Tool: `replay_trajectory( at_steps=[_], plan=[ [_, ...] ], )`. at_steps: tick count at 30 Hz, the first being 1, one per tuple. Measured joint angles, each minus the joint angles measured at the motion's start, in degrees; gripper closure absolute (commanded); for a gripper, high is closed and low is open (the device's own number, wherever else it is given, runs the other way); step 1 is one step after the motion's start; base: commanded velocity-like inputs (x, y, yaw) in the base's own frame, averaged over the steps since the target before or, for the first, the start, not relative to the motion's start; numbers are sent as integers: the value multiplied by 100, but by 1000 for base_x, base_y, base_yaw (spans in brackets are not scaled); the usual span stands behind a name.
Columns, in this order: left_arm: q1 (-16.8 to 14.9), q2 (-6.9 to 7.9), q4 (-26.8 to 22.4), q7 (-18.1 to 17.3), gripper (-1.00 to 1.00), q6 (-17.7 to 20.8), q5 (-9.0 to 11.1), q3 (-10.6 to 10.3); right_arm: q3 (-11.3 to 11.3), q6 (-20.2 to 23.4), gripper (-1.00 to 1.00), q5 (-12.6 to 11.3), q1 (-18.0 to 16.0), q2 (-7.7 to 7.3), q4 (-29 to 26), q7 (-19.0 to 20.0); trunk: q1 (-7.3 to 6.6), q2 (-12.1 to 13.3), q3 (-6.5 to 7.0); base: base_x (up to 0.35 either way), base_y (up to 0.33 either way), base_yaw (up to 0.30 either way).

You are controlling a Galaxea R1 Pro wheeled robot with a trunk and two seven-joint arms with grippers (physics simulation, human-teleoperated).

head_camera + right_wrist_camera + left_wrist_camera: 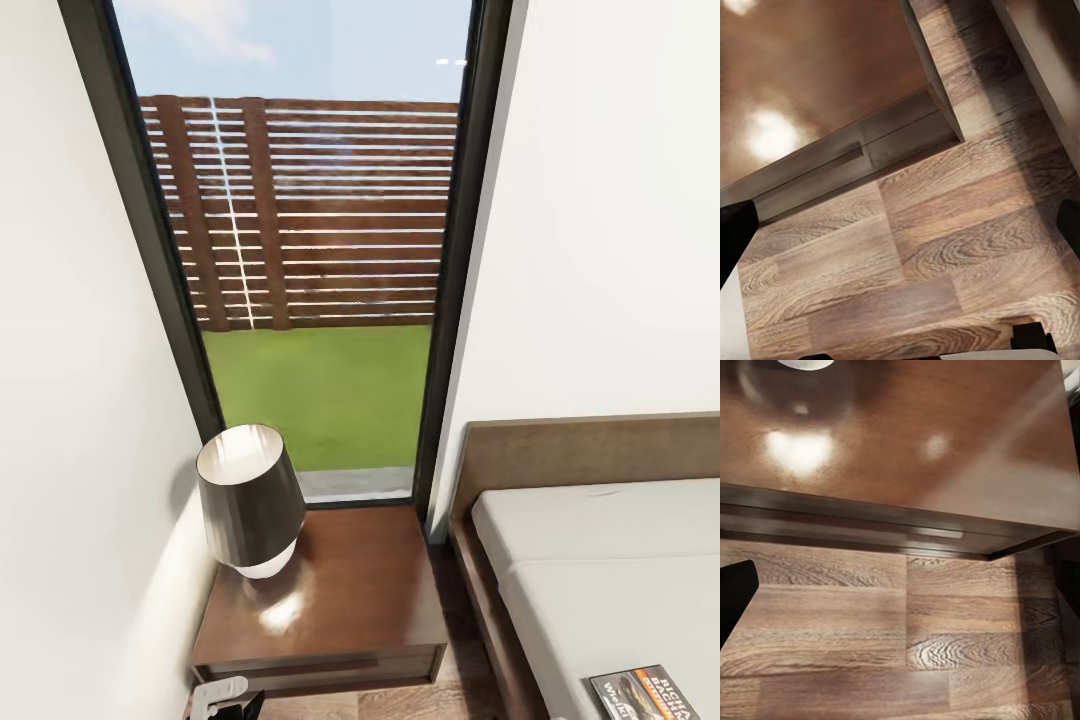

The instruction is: In the bedroom, move the book from the bed onto either nightstand, and place the two sandals side by side next to the bed.

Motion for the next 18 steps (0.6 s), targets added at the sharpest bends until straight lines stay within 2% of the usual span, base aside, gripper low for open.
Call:
replay_trajectory(
  at_steps=[8, 18],
  plan=[
    [0, 0, 0, 0, -100, 0, 0, 4, 0, 0, -100, -30, 0, 0, 0, -29, 0, 0, 0, 0, 0, -18],
    [-3, -1, 2, 2, -100, 0, -2, 4, 0, 0, -100, -11, 2, -2, -2, -34, 0, 0, 8, 0, 0, -259]
  ],
)
